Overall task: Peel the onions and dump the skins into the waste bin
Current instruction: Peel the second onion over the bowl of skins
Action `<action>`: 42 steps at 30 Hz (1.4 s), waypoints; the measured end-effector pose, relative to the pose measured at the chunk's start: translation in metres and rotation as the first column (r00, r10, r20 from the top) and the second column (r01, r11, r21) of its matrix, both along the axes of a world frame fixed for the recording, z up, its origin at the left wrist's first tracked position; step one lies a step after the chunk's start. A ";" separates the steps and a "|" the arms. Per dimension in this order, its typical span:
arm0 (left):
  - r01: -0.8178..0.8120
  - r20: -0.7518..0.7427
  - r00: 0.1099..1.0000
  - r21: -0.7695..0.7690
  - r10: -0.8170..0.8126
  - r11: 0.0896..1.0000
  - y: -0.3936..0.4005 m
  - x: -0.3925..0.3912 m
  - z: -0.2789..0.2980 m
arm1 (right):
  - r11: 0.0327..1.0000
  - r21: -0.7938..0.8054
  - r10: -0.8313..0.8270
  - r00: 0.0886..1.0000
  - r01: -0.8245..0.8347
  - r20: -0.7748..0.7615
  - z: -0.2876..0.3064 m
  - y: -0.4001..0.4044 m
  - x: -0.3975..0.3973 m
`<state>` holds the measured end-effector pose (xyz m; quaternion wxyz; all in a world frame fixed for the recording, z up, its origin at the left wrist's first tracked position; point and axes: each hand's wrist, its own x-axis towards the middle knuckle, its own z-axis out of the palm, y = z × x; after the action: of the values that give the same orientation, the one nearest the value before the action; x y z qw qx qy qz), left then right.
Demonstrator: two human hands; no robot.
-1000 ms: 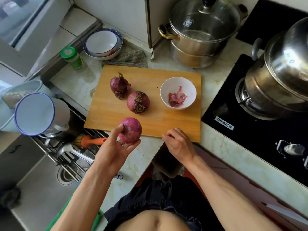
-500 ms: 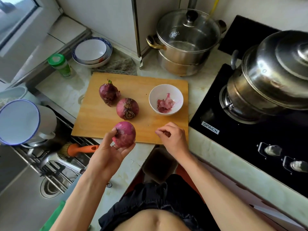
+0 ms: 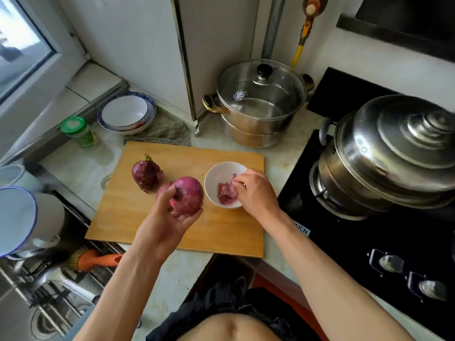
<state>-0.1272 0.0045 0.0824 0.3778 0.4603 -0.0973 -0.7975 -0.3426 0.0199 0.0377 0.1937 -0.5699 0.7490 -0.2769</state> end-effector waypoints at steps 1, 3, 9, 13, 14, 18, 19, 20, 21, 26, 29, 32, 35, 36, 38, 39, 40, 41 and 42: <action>0.001 0.006 1.000 -0.006 -0.001 1.000 -0.002 -0.002 -0.001 | 0.999 0.038 0.029 0.999 -0.029 -0.021 0.001 -0.003 -0.001; -0.015 0.016 1.000 -0.007 0.015 1.000 -0.005 -0.008 -0.003 | 0.994 0.091 0.070 0.996 -0.065 -0.047 0.003 -0.010 -0.006; -0.043 0.018 0.999 -0.012 0.043 0.999 -0.006 -0.025 -0.006 | 0.994 0.084 0.075 0.996 -0.071 -0.046 0.010 -0.021 -0.013; -0.015 0.027 1.000 -0.008 0.015 1.000 -0.007 -0.038 -0.007 | 0.994 0.067 0.083 0.996 -0.081 -0.023 0.006 -0.023 -0.019; -0.014 0.023 1.000 -0.012 0.015 1.000 -0.009 -0.041 -0.008 | 0.993 0.047 0.109 0.994 -0.109 0.004 0.004 -0.025 -0.019; -0.002 0.004 1.000 -0.012 0.002 1.000 -0.013 -0.050 -0.004 | 0.979 -0.082 0.199 0.966 -0.188 0.163 0.001 -0.024 -0.017; 0.010 0.011 1.000 -0.015 -0.010 1.000 -0.015 -0.051 -0.002 | 0.977 -0.135 0.193 0.955 -0.166 0.226 0.001 -0.023 -0.014; 0.017 0.016 1.000 -0.017 -0.017 1.000 -0.016 -0.052 -0.001 | 0.972 -0.190 0.190 0.939 -0.138 0.287 0.003 -0.021 -0.012; 0.027 0.024 0.999 -0.021 -0.026 0.999 -0.018 -0.051 0.000 | 0.963 -0.244 0.201 0.915 -0.117 0.351 0.006 -0.018 -0.008; 0.178 0.131 0.977 -0.072 -0.168 0.981 -0.031 -0.054 0.005 | 0.913 -0.407 0.229 0.825 0.002 0.517 0.022 0.000 -0.001; 0.229 0.147 0.965 -0.055 -0.219 0.972 -0.032 -0.062 0.006 | 0.900 -0.434 0.257 0.848 -0.034 0.464 0.024 0.002 -0.006; 0.245 0.170 0.957 -0.037 -0.236 0.969 -0.033 -0.070 0.009 | 0.884 -0.467 0.240 0.885 -0.030 0.398 0.021 0.000 -0.013; 0.251 0.189 0.951 -0.004 -0.245 0.968 -0.034 -0.075 0.012 | 0.882 -0.470 0.233 0.899 -0.034 0.371 0.018 -0.001 -0.015; 0.251 0.195 0.949 0.005 -0.247 0.968 -0.036 -0.076 0.012 | 0.882 -0.470 0.236 0.899 -0.039 0.368 0.018 -0.002 -0.015; 0.252 0.212 0.945 0.019 -0.250 0.968 -0.038 -0.076 0.012 | 0.885 -0.462 0.245 0.894 -0.049 0.374 0.018 -0.005 -0.017; 0.255 0.220 0.942 0.026 -0.254 0.967 -0.039 -0.076 0.011 | 0.890 -0.452 0.247 0.891 -0.053 0.382 0.018 -0.006 -0.017; 0.259 0.230 0.938 0.027 -0.258 0.966 -0.041 -0.075 0.011 | 0.895 -0.442 0.251 0.889 -0.063 0.383 0.020 -0.008 -0.017; 0.265 0.240 0.934 0.034 -0.266 0.964 -0.042 -0.074 0.010 | 0.902 -0.425 0.255 0.886 -0.074 0.387 0.019 -0.009 -0.017; 0.273 0.245 0.930 0.036 -0.273 0.961 -0.043 -0.072 0.010 | 0.908 -0.411 0.259 0.884 -0.086 0.389 0.020 -0.010 -0.017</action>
<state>-0.1996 -0.0385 0.0927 0.2477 0.5383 -0.2061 -0.7787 -0.3595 0.0102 0.0577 0.2652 -0.5859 0.5633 -0.5187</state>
